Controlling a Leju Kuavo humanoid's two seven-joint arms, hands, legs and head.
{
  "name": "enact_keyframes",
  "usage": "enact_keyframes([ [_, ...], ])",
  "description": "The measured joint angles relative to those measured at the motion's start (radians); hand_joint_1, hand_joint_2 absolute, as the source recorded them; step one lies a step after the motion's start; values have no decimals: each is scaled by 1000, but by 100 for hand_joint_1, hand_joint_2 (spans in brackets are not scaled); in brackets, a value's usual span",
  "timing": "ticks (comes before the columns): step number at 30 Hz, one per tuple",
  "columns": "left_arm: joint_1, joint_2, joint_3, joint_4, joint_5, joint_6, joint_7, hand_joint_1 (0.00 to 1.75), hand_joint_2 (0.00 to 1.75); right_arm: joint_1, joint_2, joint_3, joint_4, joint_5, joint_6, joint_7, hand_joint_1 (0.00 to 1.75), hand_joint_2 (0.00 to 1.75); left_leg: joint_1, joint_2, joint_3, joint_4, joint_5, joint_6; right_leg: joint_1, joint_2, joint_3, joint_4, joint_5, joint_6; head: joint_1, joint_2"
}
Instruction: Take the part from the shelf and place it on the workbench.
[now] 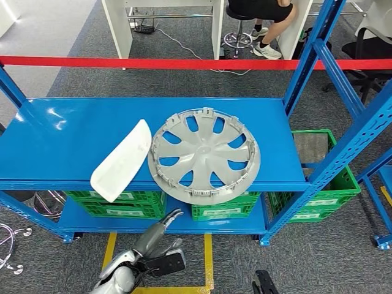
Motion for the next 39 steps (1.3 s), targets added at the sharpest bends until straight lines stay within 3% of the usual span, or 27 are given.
enact_keyframes([
  [6, 18, 58, -188, -208, 40, 155, 28, 0, 0, -2, 3, -8, 0, 11, -2, -5, 0, 0, 0, 0, 0, 0, 0, 0, 0, 0, 0, 0, 0, 0, 0, 0],
  [12, 37, 118, -288, -436, 44, 228, 36, 0, 0, -4, 5, -20, 0, 20, -2, -9, 0, 0, 0, 0, 0, 0, 0, 0, 0, 0, 0, 0, 0, 0, 0, 0],
  [21, 75, 161, -326, -612, 81, 272, 47, 0, 0, -4, 6, -34, 0, 21, -2, -15, 0, 0, 0, 0, 0, 0, 0, 0, 0, 0, 0, 0, 0, 0, 0, 0],
  [28, 124, 176, -296, -698, 293, 218, 46, 0, 0, 4, 6, -52, 0, 8, -11, -26, 0, 0, 0, 0, 0, 0, 0, 0, 0, 0, 0, 0, 0, 0, 0, 0],
  [32, 150, 187, -253, -728, 372, 184, 42, 0, 175, 11, 6, -63, 0, 5, -15, -28, 0, 0, 0, 0, 0, 0, 0, 0, 0, 0, -1, 0, 0, 0, 0, 0],
  [39, 199, 206, -133, -742, 528, 66, 61, 0, 175, 21, 6, -83, 3, -5, -18, -42, 0, 0, 0, 0, 0, 0, 0, 0, 0, 1, 0, 0, 0, 0, 0, 0],
])
